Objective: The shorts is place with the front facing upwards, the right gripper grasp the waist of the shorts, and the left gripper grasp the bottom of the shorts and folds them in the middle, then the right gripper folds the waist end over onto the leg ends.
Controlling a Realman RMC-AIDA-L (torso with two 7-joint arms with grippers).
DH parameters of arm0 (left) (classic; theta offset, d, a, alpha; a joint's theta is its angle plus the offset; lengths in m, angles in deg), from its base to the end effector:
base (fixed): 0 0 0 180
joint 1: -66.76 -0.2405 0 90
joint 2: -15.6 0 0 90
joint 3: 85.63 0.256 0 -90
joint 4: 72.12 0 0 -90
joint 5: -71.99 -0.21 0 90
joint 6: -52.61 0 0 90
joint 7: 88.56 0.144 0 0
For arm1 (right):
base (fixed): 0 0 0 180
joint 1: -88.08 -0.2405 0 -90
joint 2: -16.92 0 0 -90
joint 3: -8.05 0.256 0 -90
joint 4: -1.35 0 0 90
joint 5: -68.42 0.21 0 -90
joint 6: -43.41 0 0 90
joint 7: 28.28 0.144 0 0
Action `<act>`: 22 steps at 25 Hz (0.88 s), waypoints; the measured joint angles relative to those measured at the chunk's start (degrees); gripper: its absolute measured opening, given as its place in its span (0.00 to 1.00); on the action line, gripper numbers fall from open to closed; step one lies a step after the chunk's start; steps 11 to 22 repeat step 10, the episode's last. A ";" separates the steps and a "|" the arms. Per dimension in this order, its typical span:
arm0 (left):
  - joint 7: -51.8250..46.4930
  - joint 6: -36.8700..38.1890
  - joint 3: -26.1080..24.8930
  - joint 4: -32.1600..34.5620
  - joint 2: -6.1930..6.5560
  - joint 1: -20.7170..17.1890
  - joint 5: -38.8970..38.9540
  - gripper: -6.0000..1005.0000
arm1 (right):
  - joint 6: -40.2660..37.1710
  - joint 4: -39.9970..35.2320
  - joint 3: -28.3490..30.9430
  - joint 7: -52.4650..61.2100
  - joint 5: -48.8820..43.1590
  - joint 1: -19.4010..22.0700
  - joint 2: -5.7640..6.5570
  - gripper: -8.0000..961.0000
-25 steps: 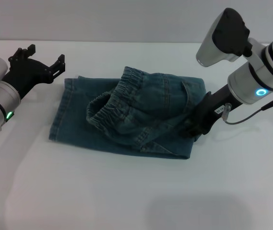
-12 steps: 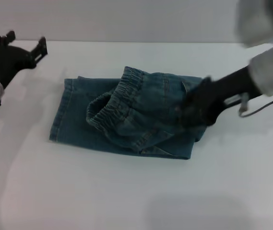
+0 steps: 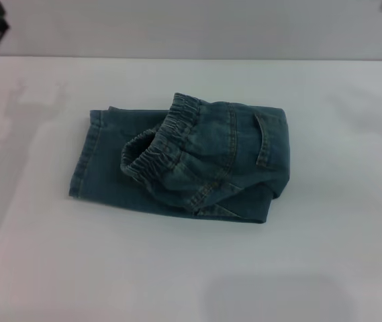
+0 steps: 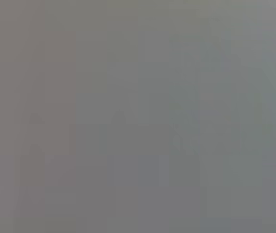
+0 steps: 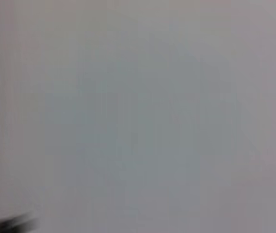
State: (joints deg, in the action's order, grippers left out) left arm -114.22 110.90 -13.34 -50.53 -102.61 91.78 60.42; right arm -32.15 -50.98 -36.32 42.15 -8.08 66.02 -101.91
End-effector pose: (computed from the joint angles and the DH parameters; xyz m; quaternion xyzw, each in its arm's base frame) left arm -0.3090 0.3803 0.0523 -0.6577 -0.2286 -0.3729 0.6132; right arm 0.2424 0.3647 0.1083 -0.8150 0.1132 0.3941 0.4096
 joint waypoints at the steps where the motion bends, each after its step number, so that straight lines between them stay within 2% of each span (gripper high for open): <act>1: 0.00 1.63 -0.79 -0.85 0.00 -0.15 1.00 0.84 | 0.59 4.42 1.73 -6.51 5.80 0.80 0.03 0.39; 5: -0.03 6.65 -3.89 -3.69 0.01 -0.69 3.34 0.84 | 1.14 19.03 8.79 -30.49 25.04 1.84 0.08 0.39; 10: -0.03 9.20 -6.64 -5.49 -0.04 -1.31 3.75 0.84 | 1.03 34.57 14.89 -55.41 48.62 -0.32 0.06 0.39; 22: -0.03 9.20 -6.64 -5.49 -0.04 -1.31 3.75 0.84 | 1.03 34.57 14.89 -55.41 48.62 -0.32 0.06 0.39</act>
